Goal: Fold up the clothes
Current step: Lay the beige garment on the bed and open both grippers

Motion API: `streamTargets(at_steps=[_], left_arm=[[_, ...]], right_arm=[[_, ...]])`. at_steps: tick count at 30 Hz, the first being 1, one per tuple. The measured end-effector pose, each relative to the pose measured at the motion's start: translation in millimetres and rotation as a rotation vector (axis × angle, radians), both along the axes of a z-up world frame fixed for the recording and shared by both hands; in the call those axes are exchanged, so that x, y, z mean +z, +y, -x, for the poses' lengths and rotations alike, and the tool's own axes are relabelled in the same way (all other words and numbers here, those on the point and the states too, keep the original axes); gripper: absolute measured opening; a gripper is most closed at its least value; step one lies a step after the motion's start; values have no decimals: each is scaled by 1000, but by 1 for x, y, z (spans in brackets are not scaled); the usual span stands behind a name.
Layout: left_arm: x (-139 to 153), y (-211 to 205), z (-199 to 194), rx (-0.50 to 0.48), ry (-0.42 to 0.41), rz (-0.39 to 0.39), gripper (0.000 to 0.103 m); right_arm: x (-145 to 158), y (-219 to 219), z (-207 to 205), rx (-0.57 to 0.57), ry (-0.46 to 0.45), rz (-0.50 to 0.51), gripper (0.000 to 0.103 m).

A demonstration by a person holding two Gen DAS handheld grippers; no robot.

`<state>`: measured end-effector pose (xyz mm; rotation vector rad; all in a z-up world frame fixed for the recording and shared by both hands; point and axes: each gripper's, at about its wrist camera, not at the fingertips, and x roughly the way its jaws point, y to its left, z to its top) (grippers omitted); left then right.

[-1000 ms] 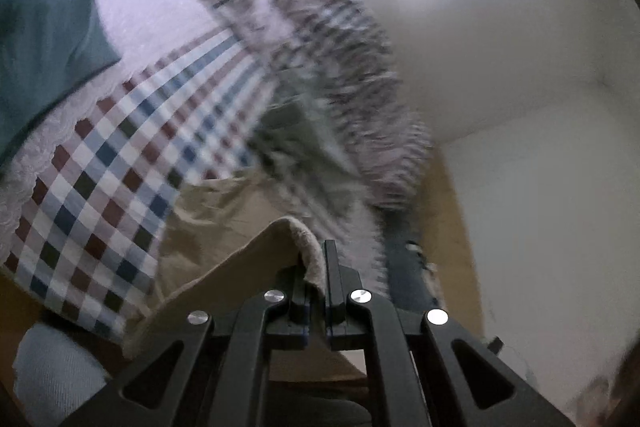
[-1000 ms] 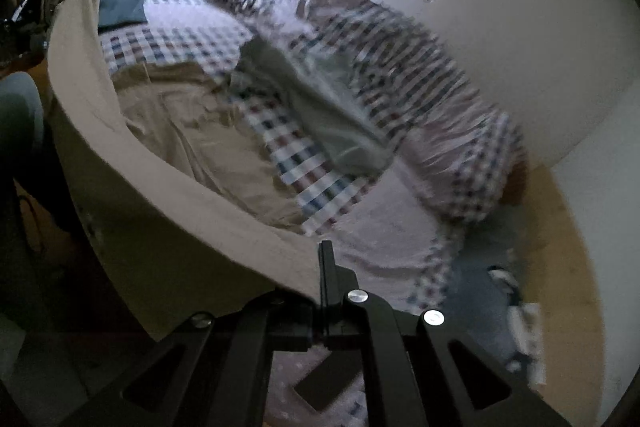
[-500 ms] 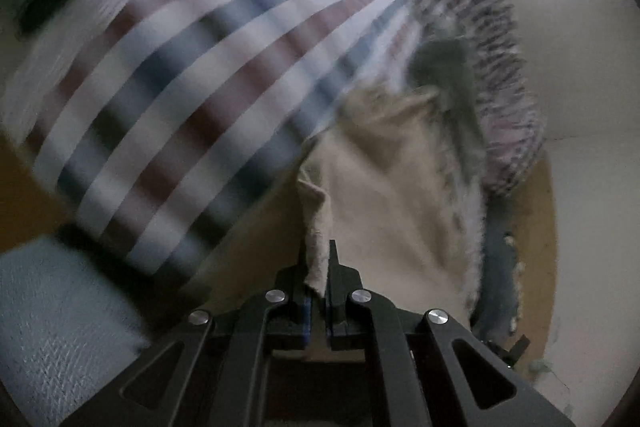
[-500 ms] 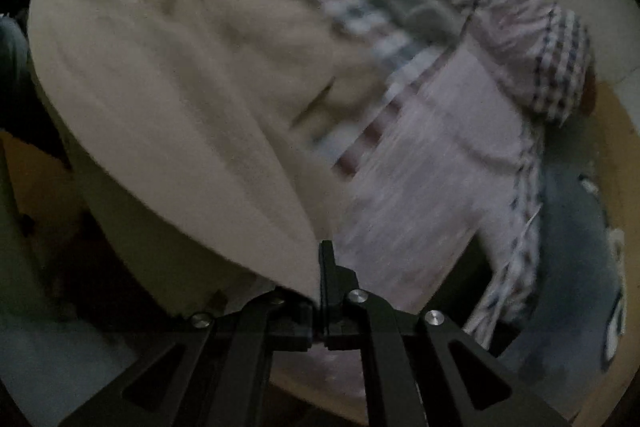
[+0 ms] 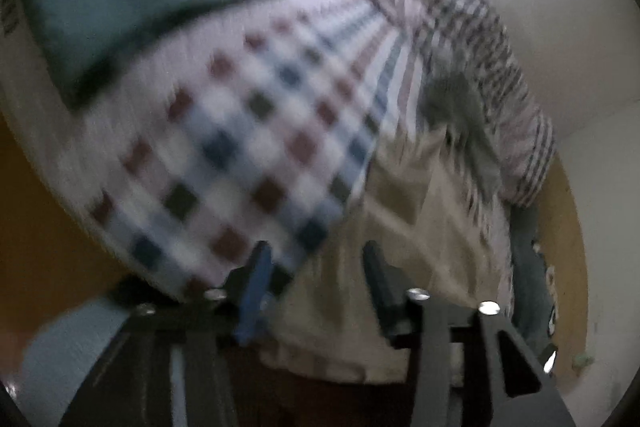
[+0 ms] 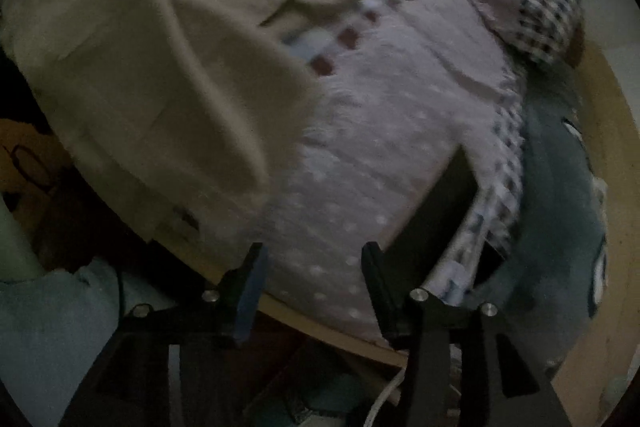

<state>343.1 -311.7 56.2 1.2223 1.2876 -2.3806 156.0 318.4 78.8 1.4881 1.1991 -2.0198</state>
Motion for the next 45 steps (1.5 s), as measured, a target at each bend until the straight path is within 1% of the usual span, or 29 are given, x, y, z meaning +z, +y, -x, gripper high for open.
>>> streamTargets(at_steps=[1, 2, 3, 4, 5, 6, 9, 10, 13, 14, 17, 19, 22, 24, 25, 27, 28, 29, 30, 34, 36, 41, 44, 45], left_arm=[[3, -7, 7, -17, 23, -4, 64], [5, -12, 17, -60, 45, -12, 64], [6, -16, 28, -102, 67, -13, 65], [7, -17, 43, -146, 85, 2, 67], [7, -17, 59, -186, 101, 18, 67], [6, -15, 75, -219, 109, 31, 67], [-1, -8, 126, -302, 104, 62, 67], [-4, -3, 140, -332, 97, 89, 67], [-17, 11, 174, -405, 65, 182, 67], [-20, 14, 180, -422, 61, 206, 66], [-27, 24, 194, -475, 58, 291, 66], [-28, 32, 203, -509, 64, 339, 66], [-30, 39, 215, -548, 76, 379, 65], [-29, 49, 221, -579, 80, 421, 48], [-31, 55, 225, -600, 73, 447, 33], [-34, 68, 232, -627, 52, 505, 30], [-35, 70, 233, -631, 55, 509, 24], [-35, 72, 234, -636, 58, 513, 11], [-35, 73, 235, -637, 61, 511, 7], [-30, 66, 237, -546, 67, 513, 5], [-29, 57, 237, -496, 68, 486, 5], [-27, 35, 234, -369, 45, 468, 4], [-29, 21, 230, -297, 26, 446, 4], [-31, 20, 230, -290, 19, 446, 4]], right_arm=[[9, 2, 2, -14, 27, 12, 57], [18, 2, 5, -32, 57, 40, 59], [29, 0, 8, -55, 94, 86, 60], [42, -2, 12, -80, 144, 153, 63], [52, -5, 16, -101, 176, 214, 65], [61, -9, 19, -122, 199, 285, 65], [85, -27, 27, -167, 236, 581, 66], [89, -34, 28, -166, 246, 652, 66], [95, -61, 36, -156, 294, 823, 67], [95, -69, 39, -163, 318, 872, 67], [92, -86, 49, -194, 341, 1024, 67], [81, -93, 57, -197, 342, 1108, 67], [61, -93, 67, -255, 333, 1166, 67], [51, -88, 75, -312, 317, 1187, 67], [46, -86, 79, -340, 309, 1192, 67], [43, -82, 86, -367, 314, 1190, 67], [42, -79, 87, -373, 320, 1192, 67], [41, -77, 88, -378, 327, 1193, 67], [40, -74, 88, -383, 336, 1190, 67], [39, -66, 88, -399, 361, 1181, 67], [38, -65, 89, -406, 363, 1181, 67], [38, -62, 90, -417, 377, 1162, 67], [35, -55, 95, -477, 399, 1130, 67], [33, -49, 98, -508, 406, 1122, 67]])
